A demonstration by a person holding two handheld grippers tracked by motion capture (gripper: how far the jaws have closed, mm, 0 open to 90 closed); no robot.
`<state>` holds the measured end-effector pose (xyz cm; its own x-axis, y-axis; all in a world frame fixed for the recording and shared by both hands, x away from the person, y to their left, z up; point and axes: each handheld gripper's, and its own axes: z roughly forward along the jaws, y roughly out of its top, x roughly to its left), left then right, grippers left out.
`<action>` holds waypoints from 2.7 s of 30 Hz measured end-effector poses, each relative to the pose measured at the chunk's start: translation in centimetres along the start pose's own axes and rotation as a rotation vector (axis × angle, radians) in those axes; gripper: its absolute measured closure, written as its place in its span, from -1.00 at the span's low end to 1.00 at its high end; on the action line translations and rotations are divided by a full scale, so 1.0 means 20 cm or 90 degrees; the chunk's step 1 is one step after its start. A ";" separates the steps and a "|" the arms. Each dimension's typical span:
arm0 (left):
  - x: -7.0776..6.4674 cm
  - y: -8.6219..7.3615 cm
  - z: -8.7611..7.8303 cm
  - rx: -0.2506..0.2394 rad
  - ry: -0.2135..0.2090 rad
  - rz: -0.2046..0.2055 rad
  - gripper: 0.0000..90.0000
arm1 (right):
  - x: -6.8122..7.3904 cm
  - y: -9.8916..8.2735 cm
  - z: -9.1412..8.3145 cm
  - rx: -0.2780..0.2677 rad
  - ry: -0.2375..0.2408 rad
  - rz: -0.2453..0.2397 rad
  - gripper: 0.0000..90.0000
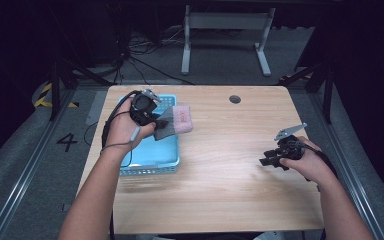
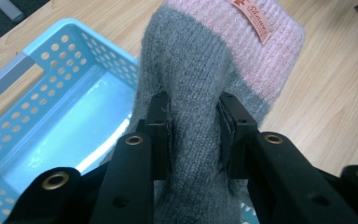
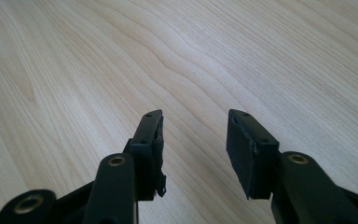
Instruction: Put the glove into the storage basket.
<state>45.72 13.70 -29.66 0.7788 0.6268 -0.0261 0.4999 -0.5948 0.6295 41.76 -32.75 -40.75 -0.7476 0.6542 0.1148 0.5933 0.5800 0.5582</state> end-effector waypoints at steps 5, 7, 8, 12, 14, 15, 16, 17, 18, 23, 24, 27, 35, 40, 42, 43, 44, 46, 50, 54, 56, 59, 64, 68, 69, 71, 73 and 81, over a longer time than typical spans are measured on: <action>0.07 -0.01 0.00 -0.001 0.004 -0.007 0.54 | 0.00 -0.01 0.00 -0.001 -0.001 0.002 0.27; 0.10 -0.03 -0.01 0.000 0.012 -0.012 0.54 | 0.00 -0.01 0.00 -0.004 0.000 0.000 0.27; 0.11 -0.03 -0.01 0.000 0.015 -0.013 0.54 | 0.00 -0.01 0.00 -0.004 0.001 0.000 0.27; 0.17 -0.06 0.00 0.005 0.022 -0.026 0.54 | 0.01 -0.01 0.00 -0.004 -0.001 -0.001 0.27; 0.20 -0.07 0.01 0.013 0.025 -0.028 0.54 | 0.02 -0.02 0.00 -0.005 -0.003 -0.001 0.27; 0.22 -0.07 0.02 0.017 0.024 -0.028 0.54 | 0.02 -0.02 0.00 -0.005 -0.002 0.001 0.27; 0.23 -0.08 0.03 0.019 0.025 -0.027 0.54 | 0.02 -0.03 0.00 -0.005 -0.001 0.001 0.27; 0.25 -0.08 0.03 0.018 0.024 -0.026 0.54 | 0.02 -0.03 -0.01 -0.006 -0.002 0.001 0.27; 0.26 -0.09 0.04 0.016 0.028 -0.029 0.54 | 0.02 -0.03 -0.01 -0.006 -0.001 0.000 0.27; 0.33 -0.10 0.08 0.023 0.032 -0.037 0.54 | 0.02 -0.06 -0.01 -0.006 -0.004 0.009 0.27; 0.34 -0.11 0.10 0.026 0.030 -0.038 0.54 | 0.02 -0.07 -0.01 -0.003 -0.004 0.011 0.27; 0.38 -0.11 0.15 0.045 0.024 -0.039 0.54 | 0.03 -0.08 -0.01 -0.001 -0.005 0.013 0.27; 0.45 -0.14 0.26 0.089 0.007 -0.038 0.54 | 0.04 -0.11 -0.04 -0.007 -0.011 0.019 0.26; 0.45 -0.15 0.32 0.115 -0.001 -0.035 0.53 | 0.05 -0.12 -0.04 -0.004 -0.011 0.019 0.25; 0.46 -0.15 0.34 0.121 -0.005 -0.035 0.53 | 0.05 -0.12 -0.03 -0.004 -0.010 0.016 0.25; 0.46 -0.15 0.35 0.125 -0.004 -0.035 0.53 | 0.05 -0.12 -0.03 -0.004 -0.009 0.014 0.25; 0.46 -0.15 0.36 0.130 -0.003 -0.037 0.53 | 0.06 -0.11 -0.03 -0.003 -0.008 0.014 0.25; 0.47 -0.15 0.38 0.141 0.000 -0.036 0.53 | 0.06 -0.11 -0.02 -0.004 -0.008 0.011 0.24; 0.46 -0.15 0.43 0.170 0.001 -0.037 0.52 | 0.06 -0.10 -0.02 -0.004 -0.005 0.007 0.24; 0.46 -0.16 0.47 0.187 -0.007 -0.034 0.52 | 0.06 -0.09 -0.01 -0.003 -0.002 0.002 0.23; 0.45 -0.16 0.49 0.190 -0.013 -0.035 0.52 | 0.06 -0.09 -0.01 -0.003 -0.001 0.001 0.23; 0.45 -0.16 0.52 0.190 -0.018 -0.040 0.51 | 0.06 -0.09 -0.01 -0.006 -0.001 -0.001 0.23; 0.47 -0.18 0.56 0.198 -0.022 -0.040 0.51 | 0.06 -0.09 -0.01 -0.007 -0.002 0.000 0.23; 0.48 -0.18 0.58 0.197 -0.021 -0.031 0.49 | 0.05 -0.10 -0.01 -0.008 -0.003 -0.001 0.23; 0.48 -0.18 0.59 0.199 -0.021 -0.032 0.49 | 0.05 -0.10 -0.01 -0.008 -0.004 0.000 0.22; 0.48 -0.19 0.60 0.203 -0.022 -0.032 0.47 | 0.05 -0.10 -0.01 -0.009 -0.005 0.000 0.22; 0.49 -0.19 0.59 0.197 -0.022 -0.036 0.44 | 0.05 -0.10 -0.01 -0.011 -0.004 -0.001 0.22; 0.49 -0.21 0.60 0.179 0.002 -0.015 0.15 | 0.06 -0.08 -0.01 -0.012 0.001 -0.005 0.23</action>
<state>55.90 16.22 -41.90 0.7650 0.6430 -0.0354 0.6034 -0.6965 0.3884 39.88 -33.09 -41.34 -0.7529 0.6486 0.1118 0.5817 0.5764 0.5739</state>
